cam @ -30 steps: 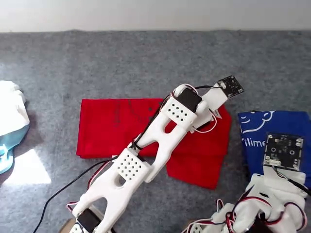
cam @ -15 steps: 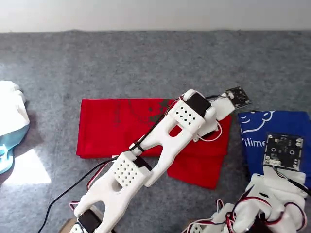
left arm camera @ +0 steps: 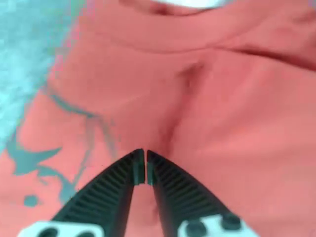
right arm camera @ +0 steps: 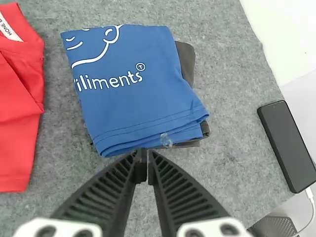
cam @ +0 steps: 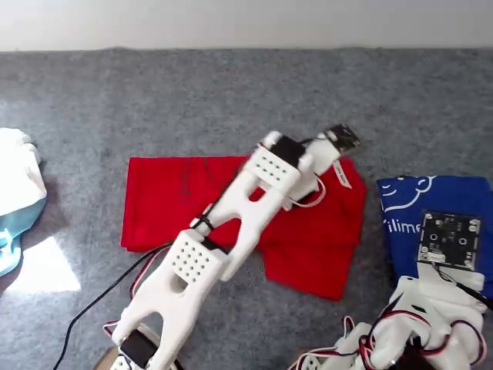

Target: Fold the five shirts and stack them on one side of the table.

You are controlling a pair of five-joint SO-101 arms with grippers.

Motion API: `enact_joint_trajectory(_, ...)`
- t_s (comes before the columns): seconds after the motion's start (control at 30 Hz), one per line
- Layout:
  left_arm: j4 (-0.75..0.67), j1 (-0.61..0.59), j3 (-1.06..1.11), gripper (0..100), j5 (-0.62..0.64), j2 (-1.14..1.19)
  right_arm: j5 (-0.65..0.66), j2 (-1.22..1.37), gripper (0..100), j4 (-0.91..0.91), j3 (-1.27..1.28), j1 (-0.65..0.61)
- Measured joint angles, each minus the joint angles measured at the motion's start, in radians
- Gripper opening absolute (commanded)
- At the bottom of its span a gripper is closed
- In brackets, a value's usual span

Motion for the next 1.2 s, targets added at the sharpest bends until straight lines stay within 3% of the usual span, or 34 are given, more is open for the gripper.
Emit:
enact_joint_trajectory(0.5,0.098,0.123,-0.163,2,0.025,-0.049,0.0,0.0,1.4,0.0,0.0,0.0)
enact_joint_trajectory(0.77,0.1,0.238,0.229,3,0.032,-0.324,0.0,0.0,1.4,0.0,0.0,0.0)
enact_joint_trajectory(0.97,0.1,0.287,0.583,19,0.009,-0.471,0.0,0.0,1.4,0.0,0.002,0.0)
enact_joint_trajectory(1.2,0.06,0.31,0.686,21,0.008,-0.479,0.0,0.0,1.4,0.0,0.003,0.0)
